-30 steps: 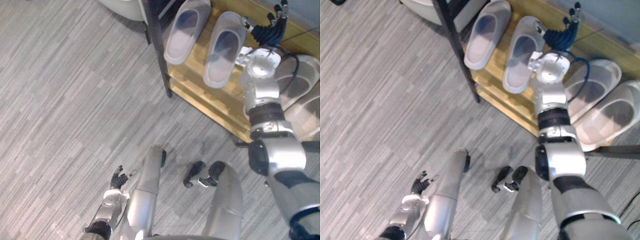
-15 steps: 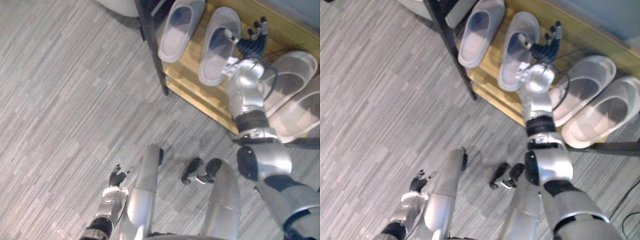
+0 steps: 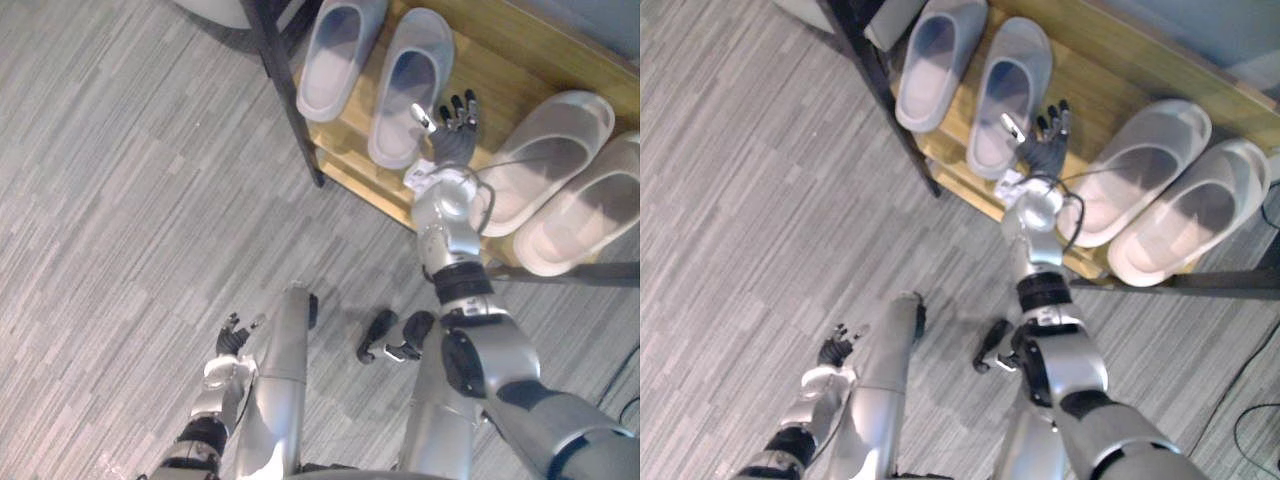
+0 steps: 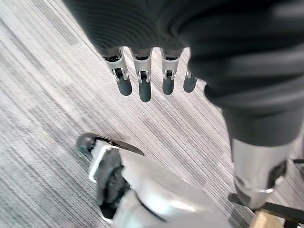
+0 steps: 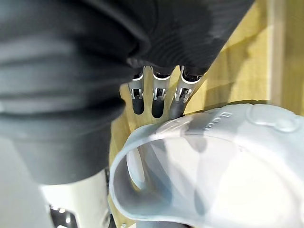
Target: Organize the slippers on the shoe rack
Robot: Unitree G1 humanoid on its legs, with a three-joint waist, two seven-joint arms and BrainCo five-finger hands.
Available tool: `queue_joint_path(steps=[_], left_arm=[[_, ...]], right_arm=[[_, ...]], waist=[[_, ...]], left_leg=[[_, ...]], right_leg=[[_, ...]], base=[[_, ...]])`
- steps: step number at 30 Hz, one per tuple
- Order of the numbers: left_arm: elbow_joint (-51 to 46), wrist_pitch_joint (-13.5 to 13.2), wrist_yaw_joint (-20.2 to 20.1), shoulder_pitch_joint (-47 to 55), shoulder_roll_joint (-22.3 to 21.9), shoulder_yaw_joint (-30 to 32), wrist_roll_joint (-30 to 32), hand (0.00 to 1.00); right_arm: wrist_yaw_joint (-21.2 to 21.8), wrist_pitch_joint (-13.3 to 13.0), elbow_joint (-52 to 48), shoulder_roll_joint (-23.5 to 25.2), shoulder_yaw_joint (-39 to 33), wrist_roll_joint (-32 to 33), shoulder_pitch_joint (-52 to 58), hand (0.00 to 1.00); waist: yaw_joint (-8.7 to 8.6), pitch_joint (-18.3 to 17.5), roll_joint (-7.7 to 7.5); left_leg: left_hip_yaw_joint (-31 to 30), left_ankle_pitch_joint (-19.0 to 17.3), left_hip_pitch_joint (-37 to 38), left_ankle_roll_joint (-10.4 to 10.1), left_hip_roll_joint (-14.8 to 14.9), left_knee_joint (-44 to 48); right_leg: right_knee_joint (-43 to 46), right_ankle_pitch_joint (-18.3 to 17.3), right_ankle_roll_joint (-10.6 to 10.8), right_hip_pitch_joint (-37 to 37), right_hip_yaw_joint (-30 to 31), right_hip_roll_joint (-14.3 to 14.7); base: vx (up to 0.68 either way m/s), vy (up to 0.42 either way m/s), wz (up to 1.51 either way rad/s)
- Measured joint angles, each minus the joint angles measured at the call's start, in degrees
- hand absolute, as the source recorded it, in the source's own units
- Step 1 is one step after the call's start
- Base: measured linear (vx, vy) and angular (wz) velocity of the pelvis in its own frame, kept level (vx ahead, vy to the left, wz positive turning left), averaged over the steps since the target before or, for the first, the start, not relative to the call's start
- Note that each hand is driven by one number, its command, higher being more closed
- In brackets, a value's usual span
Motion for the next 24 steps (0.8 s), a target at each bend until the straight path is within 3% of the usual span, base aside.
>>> queue_joint_path(steps=[9,16,24], left_arm=[[-1.49,-0.09,-0.01,-1.08,-1.29,0.94,-0.97,0.00],[-1.84,-0.21,-0.16,-1.06,-2.12,1.17,-0.92,0.00],[-1.74,-0.27,-1.42,-1.05,-2.18,1.46,-0.58,0.00]], right_arm=[[1.59,-0.98,0.14,3.82,-0.42,11.34,-1.07,0.00],[1.54,-1.70,0.35,3.93,-2.90,13.43,-2.53,0.00],[3.15,-0.75,0.70,1.42,-2.42,12.56,-3.49,0.00]], waist=[[0.36,0.28,0.41],[0.59,0.28,0.42],[0.74,0.28,0.43]], left_leg=[[-0.56,0.19,0.63,-0.30,-0.39,-1.35],[-1.11,1.27,1.72,-0.66,-1.55,-3.58],[-0.97,1.33,2.03,-0.72,-1.00,-3.64]], right_leg=[[-0.95,0.09,-0.18,1.26,-0.93,-0.29],[-1.90,-0.06,0.07,2.38,-1.70,-1.31],[-2.15,0.44,-0.87,2.57,-1.69,-1.01]], base=[[0.00,0.001,0.03],[-0.01,0.002,0.12],[0.00,0.004,-0.02]])
